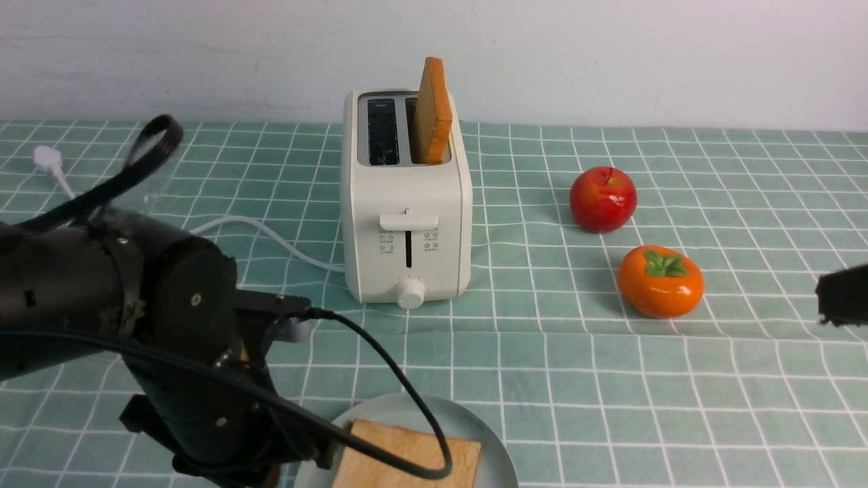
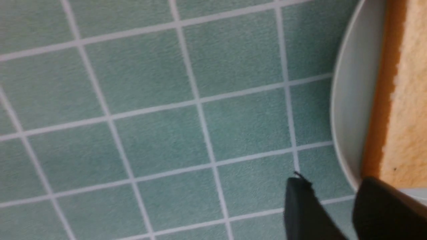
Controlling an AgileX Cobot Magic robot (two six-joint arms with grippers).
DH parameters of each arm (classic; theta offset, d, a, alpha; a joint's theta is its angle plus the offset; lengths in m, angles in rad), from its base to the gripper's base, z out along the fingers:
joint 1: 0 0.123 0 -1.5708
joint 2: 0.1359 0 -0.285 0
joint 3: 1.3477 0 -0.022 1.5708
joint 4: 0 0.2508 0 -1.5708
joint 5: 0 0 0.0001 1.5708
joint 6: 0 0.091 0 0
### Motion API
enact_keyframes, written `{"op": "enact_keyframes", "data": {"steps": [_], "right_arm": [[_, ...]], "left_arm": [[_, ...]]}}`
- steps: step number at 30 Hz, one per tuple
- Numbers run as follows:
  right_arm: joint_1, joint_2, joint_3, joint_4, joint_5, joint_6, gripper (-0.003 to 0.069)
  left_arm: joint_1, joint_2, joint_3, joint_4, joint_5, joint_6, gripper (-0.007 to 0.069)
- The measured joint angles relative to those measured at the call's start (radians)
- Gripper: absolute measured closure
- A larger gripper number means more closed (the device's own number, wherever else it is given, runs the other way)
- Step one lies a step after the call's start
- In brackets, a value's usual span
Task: Take toasted bread from bread machine on blue coffee table place on plate.
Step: 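Place the slice of bread on the plate with the left gripper, then grasp the toast slice in the toaster and pull it up out of the slot with the right gripper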
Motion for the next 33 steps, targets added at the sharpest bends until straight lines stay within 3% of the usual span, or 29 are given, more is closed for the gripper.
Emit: {"op": "enact_keyframes", "data": {"steps": [1, 2, 7, 8, 11, 15, 17, 21, 23, 24, 25, 29, 33], "right_arm": [[0.010, 0.036, -0.038, 0.001, 0.000, -0.001, 0.0587], [0.023, 0.064, -0.076, -0.006, 0.001, -0.002, 0.0587], [0.135, 0.201, -0.225, -0.112, 0.008, 0.050, 0.0587], [0.214, 0.278, -0.301, -0.210, 0.007, 0.109, 0.0586], [0.319, 0.389, -0.429, -0.355, 0.007, 0.205, 0.0580], [0.454, 0.568, -0.614, -0.524, 0.002, 0.315, 0.0553], [0.477, 0.627, -0.677, -0.547, -0.002, 0.329, 0.0537], [0.527, 0.828, -0.887, -0.579, -0.026, 0.350, 0.0456], [0.535, 0.959, -1.039, -0.587, -0.061, 0.353, 0.0368], [0.535, 0.969, -1.049, -0.588, -0.063, 0.354, 0.0368], [0.538, 1.042, -1.129, -0.592, -0.083, 0.354, 0.0312], [0.541, 1.193, -1.274, -0.600, -0.135, 0.354, 0.0208], [0.543, 1.284, -1.330, -0.620, -0.201, 0.354, 0.0160]], "left_arm": [[0.000, -0.041, 0.001, 0.017, 0.010, -0.010, 0.0583], [0.000, -0.096, 0.010, 0.022, 0.008, -0.030, 0.0632], [0.000, -0.307, 0.089, 0.018, -0.073, -0.085, 0.0638], [0.000, -0.428, 0.149, 0.018, -0.129, -0.105, 0.0638], [0.000, -0.647, 0.260, 0.018, -0.193, -0.142, 0.0638], [0.000, -0.935, 0.386, 0.018, -0.234, -0.161, 0.0638], [0.000, -1.054, 0.426, 0.018, -0.243, -0.163, 0.0638], [0.000, -1.364, 0.516, 0.022, -0.293, -0.201, 0.0638], [0.000, -1.495, 0.562, 0.045, -0.298, -0.266, 0.0638], [0.000, -1.499, 0.564, 0.047, -0.298, -0.266, 0.0638], [0.000, -1.514, 0.575, 0.065, -0.273, -0.297, 0.0638], [0.000, -1.490, 0.583, 0.073, -0.262, -0.298, 0.0638], [0.000, -1.454, 0.585, 0.062, -0.266, -0.263, 0.0638]]}}
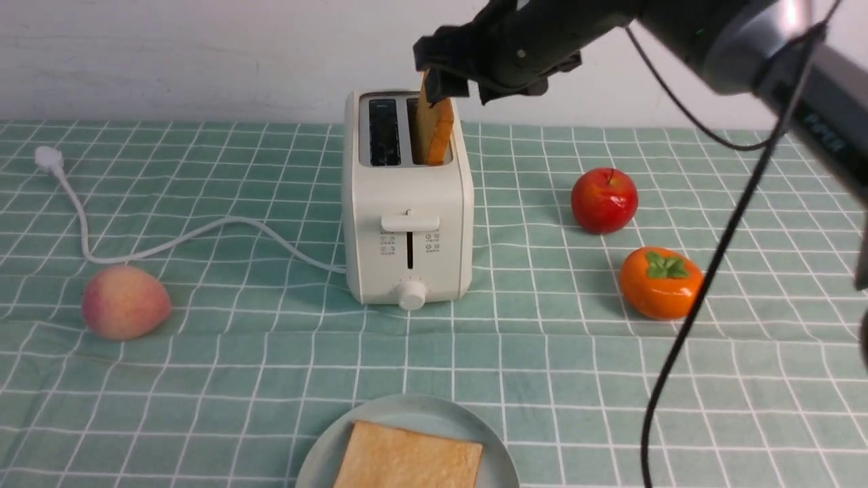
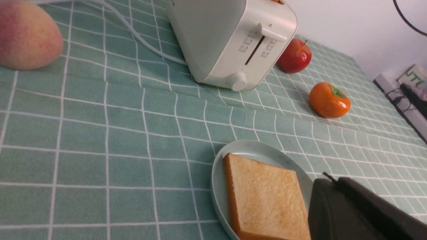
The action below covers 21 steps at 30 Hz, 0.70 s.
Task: Take toasted bread from bread machine on blue coffee table place on plate.
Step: 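Grasp the toast slice in the toaster and pull it up out of the slot with the right gripper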
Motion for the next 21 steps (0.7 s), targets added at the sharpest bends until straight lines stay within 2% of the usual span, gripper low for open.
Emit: {"op": "enact_keyframes", "data": {"steps": [3, 7, 8, 9, 10, 11, 16, 21], "right_arm": [[0.003, 0.058, -0.007, -0.009, -0.078, 0.000, 0.0155], [0.003, 0.097, -0.007, -0.020, -0.118, 0.000, 0.0251], [0.003, 0.102, -0.007, -0.027, -0.118, 0.000, 0.0334], [0.003, 0.102, -0.007, -0.029, -0.116, 0.000, 0.0386], [0.004, 0.095, -0.007, -0.041, -0.110, 0.005, 0.0544], [0.005, 0.086, -0.007, -0.049, -0.107, 0.010, 0.0568], [0.004, -0.040, -0.007, -0.080, -0.029, 0.014, 0.0557], [0.004, -0.285, -0.017, -0.086, 0.254, -0.042, 0.0557]], "left_arm": [[0.000, 0.013, 0.000, -0.002, 0.004, 0.033, 0.0638], [0.000, 0.013, 0.000, -0.003, 0.005, 0.040, 0.0638], [0.000, 0.013, 0.000, -0.003, 0.006, 0.040, 0.0638], [0.000, 0.013, 0.000, -0.003, 0.006, 0.040, 0.0638], [0.000, 0.013, 0.000, -0.004, 0.007, 0.041, 0.0638], [0.000, 0.013, 0.000, -0.007, 0.007, 0.042, 0.0638], [0.000, 0.013, 0.000, -0.014, 0.008, 0.042, 0.0638], [0.000, 0.013, 0.000, -0.015, 0.010, 0.042, 0.0638]]}}
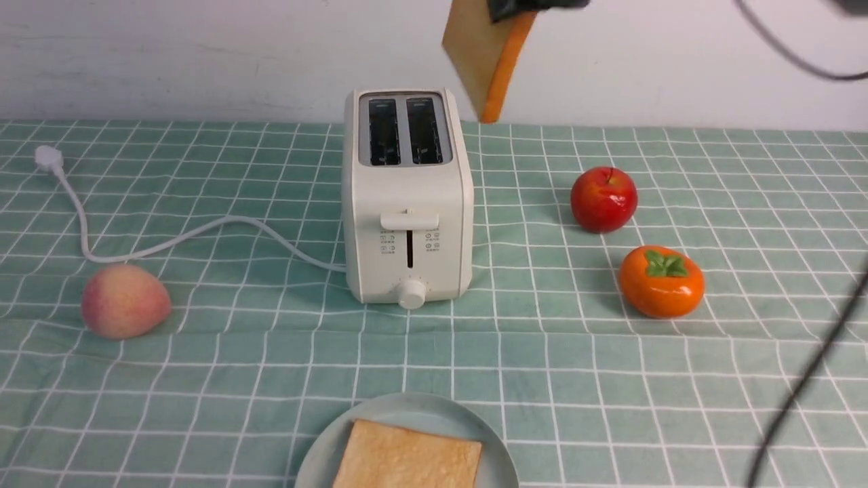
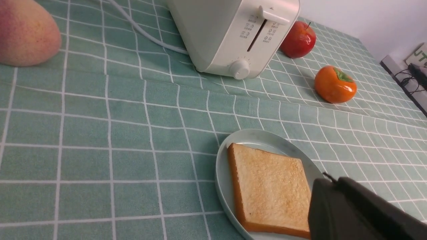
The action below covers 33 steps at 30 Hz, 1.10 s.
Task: Take toasted bread from bread machine on blue coffee table place on plate.
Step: 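Grasp the toast slice in the toaster and pull it up out of the slot with the right gripper, then place the held slice of bread on top of the slice on the plate with the right gripper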
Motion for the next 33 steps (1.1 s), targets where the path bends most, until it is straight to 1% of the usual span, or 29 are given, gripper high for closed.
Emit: {"op": "enact_keyframes", "data": {"steps": [1, 3, 7, 8, 10, 12, 14, 15, 17, 18, 19, 20, 22, 25, 30, 33], "right_arm": [[0.000, -0.041, 0.000, -0.001, 0.054, -0.018, 0.0557], [0.000, -0.100, 0.004, -0.007, 0.107, -0.032, 0.0557], [-0.004, -0.156, 0.080, 0.009, 0.120, -0.041, 0.0557], [-0.004, -0.172, 0.145, 0.033, 0.122, -0.042, 0.0557], [-0.004, -0.194, 0.294, 0.124, 0.121, -0.055, 0.0557], [-0.004, -0.198, 0.365, 0.177, 0.121, -0.070, 0.0557], [-0.004, -0.198, 0.541, 0.354, 0.121, -0.145, 0.0557], [-0.004, -0.198, 0.553, 0.367, 0.121, -0.152, 0.0557], [-0.004, -0.169, 0.697, 0.529, 0.116, -0.246, 0.0557], [-0.004, -0.166, 0.697, 0.539, 0.115, -0.253, 0.0557], [-0.004, -0.142, 0.762, 0.625, 0.109, -0.310, 0.0557], [-0.004, -0.139, 0.769, 0.635, 0.108, -0.317, 0.0557], [-0.001, -0.099, 0.831, 0.735, 0.096, -0.384, 0.0557], [0.008, -0.074, 0.866, 0.766, 0.082, -0.396, 0.0557], [0.054, -0.036, 0.900, 0.764, 0.075, -0.397, 0.0556], [0.078, -0.003, 0.902, 0.768, 0.075, -0.398, 0.0530]], "left_arm": [[0.000, 0.000, 0.000, -0.001, 0.000, 0.000, 0.0638], [0.000, 0.000, 0.000, -0.008, 0.000, 0.000, 0.0638], [0.000, 0.000, 0.000, -0.008, 0.000, 0.000, 0.0638], [0.000, 0.000, 0.000, -0.008, 0.000, 0.000, 0.0638], [0.000, 0.000, 0.000, -0.008, 0.000, 0.000, 0.0638], [0.000, 0.000, 0.000, -0.008, 0.000, 0.000, 0.0638], [0.000, 0.000, 0.000, -0.008, 0.000, 0.000, 0.0638], [0.000, 0.000, 0.000, -0.008, 0.000, 0.000, 0.0638], [0.000, 0.000, 0.000, -0.008, 0.000, 0.000, 0.0638], [0.000, 0.000, 0.000, -0.008, 0.000, 0.000, 0.0638], [0.000, 0.000, 0.000, -0.008, 0.000, 0.000, 0.0638], [0.000, 0.000, 0.000, -0.008, 0.000, 0.000, 0.0638], [0.000, 0.000, 0.000, -0.008, 0.000, 0.000, 0.0638], [0.000, 0.000, 0.000, -0.008, 0.000, 0.000, 0.0638], [0.000, 0.000, 0.000, -0.008, 0.000, 0.000, 0.0638], [0.000, 0.000, 0.000, -0.008, 0.000, 0.000, 0.0638]]}}
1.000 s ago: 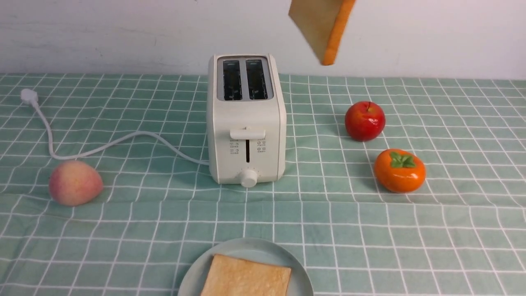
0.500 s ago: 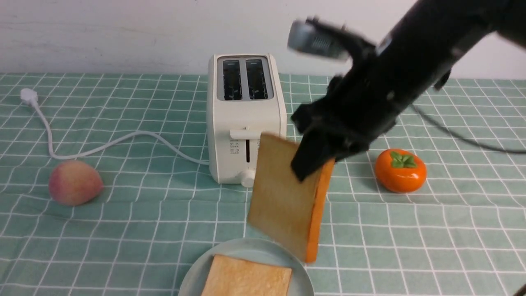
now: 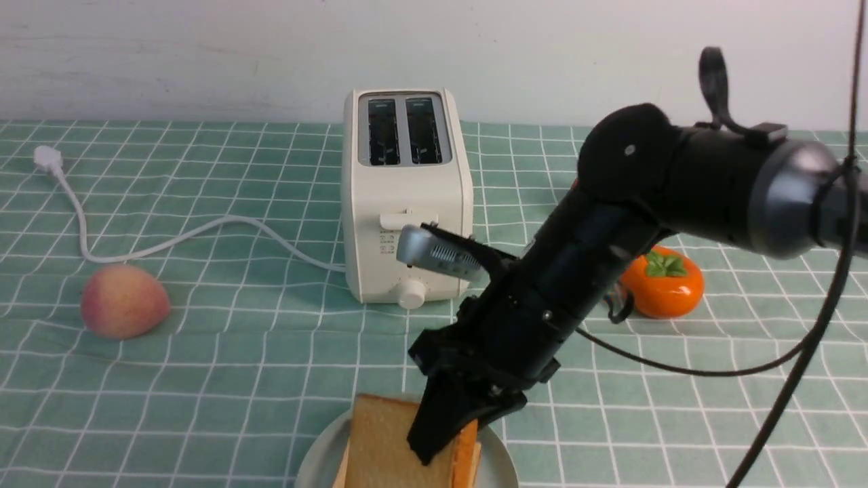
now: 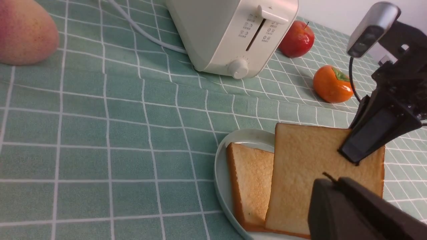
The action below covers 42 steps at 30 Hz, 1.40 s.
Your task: Take toasted bread from bread machine on blue coffee table place on plate.
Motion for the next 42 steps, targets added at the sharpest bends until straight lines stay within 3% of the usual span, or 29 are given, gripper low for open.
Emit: {"op": "enact_keyframes", "data": {"steps": [2, 12, 21, 25, 33, 39, 42], "right_arm": [[0.001, 0.009, 0.000, 0.000, -0.002, 0.000, 0.0517], [0.001, 0.019, -0.021, -0.112, -0.005, 0.000, 0.0263], [0.001, 0.019, -0.270, -0.323, 0.006, 0.125, 0.0228], [0.001, -0.013, -0.381, -0.462, 0.007, 0.269, 0.0296], [0.001, -0.355, -0.400, -0.669, 0.031, 0.394, 0.0655], [0.001, -0.682, -0.305, -0.832, 0.036, 0.490, 0.0675], [0.001, -0.941, -0.077, -0.911, -0.044, 0.547, 0.0672]], "left_arm": [[0.000, 0.000, 0.000, 0.000, 0.000, 0.000, 0.0638], [0.000, 0.000, 0.000, 0.000, 0.000, 0.000, 0.0638], [0.000, 0.000, 0.000, 0.000, 0.000, 0.000, 0.0638], [0.000, 0.000, 0.000, 0.000, 0.000, 0.000, 0.0635], [0.000, 0.000, 0.000, 0.000, 0.000, 0.000, 0.0629], [0.000, 0.000, 0.000, 0.000, 0.000, 0.000, 0.0627], [0.000, 0.000, 0.000, 0.000, 0.000, 0.000, 0.0627]]}}
